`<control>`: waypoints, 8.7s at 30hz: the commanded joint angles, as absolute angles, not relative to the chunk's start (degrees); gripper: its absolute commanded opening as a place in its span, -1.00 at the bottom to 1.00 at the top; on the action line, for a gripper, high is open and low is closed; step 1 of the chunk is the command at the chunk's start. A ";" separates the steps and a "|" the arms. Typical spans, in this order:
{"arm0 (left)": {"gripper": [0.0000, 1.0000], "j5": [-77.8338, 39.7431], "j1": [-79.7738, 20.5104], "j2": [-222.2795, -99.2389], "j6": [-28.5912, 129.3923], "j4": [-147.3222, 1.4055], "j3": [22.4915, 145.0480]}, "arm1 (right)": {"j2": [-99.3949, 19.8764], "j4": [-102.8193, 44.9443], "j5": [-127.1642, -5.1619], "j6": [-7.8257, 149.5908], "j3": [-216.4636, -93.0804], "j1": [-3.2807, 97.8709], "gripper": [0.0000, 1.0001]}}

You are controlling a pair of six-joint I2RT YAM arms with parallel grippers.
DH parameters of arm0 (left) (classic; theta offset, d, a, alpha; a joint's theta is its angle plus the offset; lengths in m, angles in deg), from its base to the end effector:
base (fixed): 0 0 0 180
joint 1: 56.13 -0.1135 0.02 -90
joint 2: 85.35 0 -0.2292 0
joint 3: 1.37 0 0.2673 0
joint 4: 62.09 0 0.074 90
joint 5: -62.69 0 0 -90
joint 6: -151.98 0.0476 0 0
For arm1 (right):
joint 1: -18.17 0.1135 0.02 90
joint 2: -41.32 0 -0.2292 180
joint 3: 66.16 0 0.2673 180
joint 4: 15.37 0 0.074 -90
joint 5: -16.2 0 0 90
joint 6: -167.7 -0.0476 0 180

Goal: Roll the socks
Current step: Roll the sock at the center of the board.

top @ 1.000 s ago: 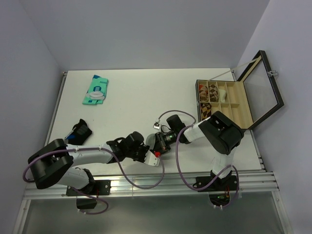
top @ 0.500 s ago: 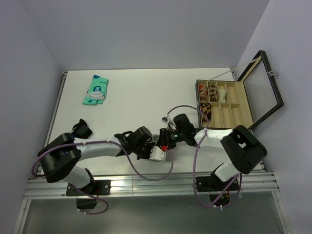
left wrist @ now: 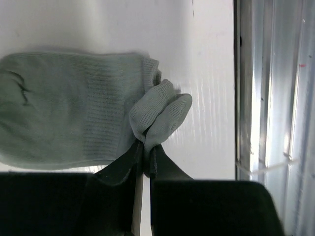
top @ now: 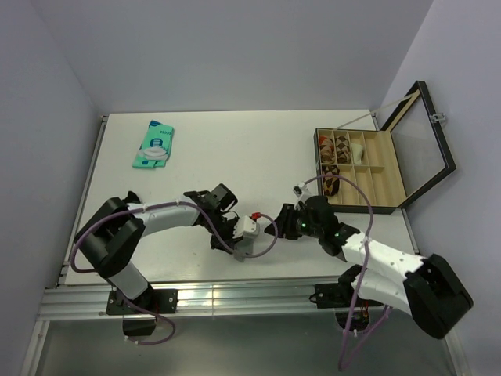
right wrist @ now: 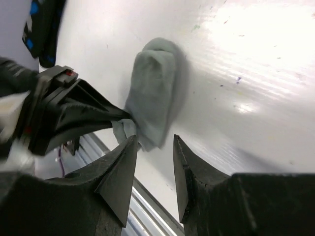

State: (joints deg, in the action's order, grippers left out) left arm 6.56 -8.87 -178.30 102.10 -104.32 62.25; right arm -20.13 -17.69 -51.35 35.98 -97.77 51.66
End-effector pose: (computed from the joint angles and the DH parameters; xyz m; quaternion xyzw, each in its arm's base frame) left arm 0.1846 -0.2389 0.1038 0.6860 0.6506 -0.2965 0.1351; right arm 0.1920 0.1488 0.1190 -0.0323 0.8631 0.4244 0.2718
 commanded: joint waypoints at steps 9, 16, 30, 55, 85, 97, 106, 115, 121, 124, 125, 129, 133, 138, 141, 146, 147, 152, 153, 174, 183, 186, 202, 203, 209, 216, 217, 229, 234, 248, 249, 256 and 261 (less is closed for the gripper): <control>-0.99 16.72 -15.61 -187.56 108.03 -124.08 67.93 | -6.93 -23.25 -85.65 39.81 -99.79 74.58 -0.19; -0.99 20.77 -19.83 -196.87 114.17 -138.14 77.06 | -11.32 -19.64 -101.46 43.68 -99.96 89.87 -0.29; -0.99 21.21 -22.82 -205.50 112.26 -141.60 81.38 | -40.49 -15.95 -112.83 55.19 -117.01 107.99 -0.22; -0.99 20.07 -23.17 -205.50 111.81 -142.91 82.35 | -55.36 -13.75 -110.54 60.64 -121.85 103.07 -0.16; -0.99 18.92 -23.09 -206.20 114.36 -147.04 83.85 | -62.30 -12.00 -99.03 59.86 -121.33 98.94 -0.41; -0.29 19.80 -23.96 -197.42 108.92 -137.30 79.19 | -57.03 -5.85 -88.75 53.09 -112.45 95.25 -0.92; -0.11 18.67 -29.32 -190.30 95.76 -124.12 75.94 | -57.03 -5.76 -83.39 51.68 -111.66 94.99 -0.95; -0.22 20.94 -44.87 -182.76 86.42 -113.21 75.23 | -55.62 -6.28 -73.81 49.57 -111.04 90.42 -0.96; -0.15 15.16 -49.63 -171.51 87.72 -103.83 68.58 | -58.16 -10.13 -54.40 48.17 -114.54 82.08 -0.97; 0.02 11.03 -48.67 -162.12 91.23 -100.21 62.15 | -61.41 -11.73 -45.97 46.94 -116.57 78.12 -0.97; 0.04 8.14 -47.96 -160.25 92.64 -98.28 60.48 | -62.64 -12.25 -43.68 46.15 -117.36 77.07 -0.97; 0.17 1.35 -41.20 -150.41 100.19 -92.74 49.43 | -67.74 -12.79 -35.58 42.99 -120.09 72.76 -0.97; 0.30 -0.85 -35.49 -139.44 104.07 -90.01 42.72 | -69.42 -12.17 -30.22 40.44 -121.24 69.33 -0.96; 0.48 1.51 -29.24 -135.27 107.76 -93.33 39.99 | -71.61 -13.92 -26.61 38.94 -123.08 67.39 -0.94; 0.58 0.82 -26.35 -134.84 109.17 -93.78 38.59 | -73.20 -15.24 -25.38 38.58 -124.13 66.60 -0.94; 0.58 0.20 -20.45 -135.71 110.67 -96.33 38.93 | -73.99 -16.91 -25.11 37.97 -125.45 65.19 -0.95; 0.58 0.29 -19.84 -135.89 110.93 -96.68 38.93 | -73.90 -18.22 -25.46 38.06 -126.15 64.75 -0.94; 0.58 -0.50 -16.15 -137.03 110.67 -96.86 38.15 | -74.78 -19.90 -25.29 38.58 -128.27 63.87 -0.94; 0.57 -0.67 -15.62 -137.29 110.67 -96.86 37.71 | -75.04 -20.60 -25.38 38.76 -128.79 63.87 -0.94; 0.27 -7.88 -3.31 -141.95 102.24 -85.00 33.58 | -75.84 -20.87 -25.46 39.73 -127.74 62.64 -1.00; 0.09 -9.82 -3.31 -145.47 102.06 -81.04 32.69 | -75.66 -21.13 -25.29 39.99 -127.83 62.64 -1.00; 0.05 -9.12 -3.31 -144.60 102.67 -81.30 32.17 | -75.57 -21.05 -25.20 39.90 -127.83 62.55 -1.00; -0.29 -9.29 -3.31 -152.06 99.42 -81.13 33.84 | -73.99 -19.99 -26.08 39.20 -126.77 62.64 -0.98; -0.34 -9.11 -3.31 -152.32 99.25 -81.21 34.01 | -73.90 -20.08 -26.43 39.29 -126.60 62.64 -0.96; -0.77 -8.06 -3.31 -152.68 98.72 -84.72 35.15 | -69.87 -20.70 -29.76 39.11 -125.46 62.55 -0.54; -0.99 -3.85 -6.20 -154.26 100.74 -90.70 37.08 | -60.83 -18.68 -37.76 36.92 -121.77 62.47 -0.10; -0.99 -2.10 -8.30 -154.61 102.22 -91.58 38.31 | -59.42 -18.50 -39.94 36.57 -121.07 62.29 -0.06; -0.99 14.17 -23.96 -167.87 117.68 -115.47 52.27 | -34.57 -20.60 -64.72 37.79 -108.86 61.93 -0.06; -0.99 17.95 -27.56 -176.66 122.62 -124.70 58.35 | -19.52 -16.48 -73.62 41.39 -101.91 65.53 -0.03; -0.99 20.24 -30.20 -200.74 126.32 -141.68 75.32 | -18.95 -14.36 -94.81 54.75 -104.61 91.90 -0.05; -0.99 20.24 -30.20 -201.54 125.53 -141.77 76.10 | -21.23 -14.72 -95.59 55.37 -106.02 92.95 -0.07; -0.99 18.66 -30.29 -205.32 122.28 -141.95 78.22 | -40.48 -15.16 -99.91 61.26 -118.33 99.55 -0.11; -0.99 17.70 -30.29 -207.17 120.43 -142.47 79.98 | -45.24 -15.42 -97.71 63.81 -122.63 101.31 -0.11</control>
State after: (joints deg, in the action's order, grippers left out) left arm 22.80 -30.42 -205.34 120.33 -146.06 79.00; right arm -43.41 -16.81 -96.13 60.62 -118.75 100.49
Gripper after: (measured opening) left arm 0.055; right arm 0.446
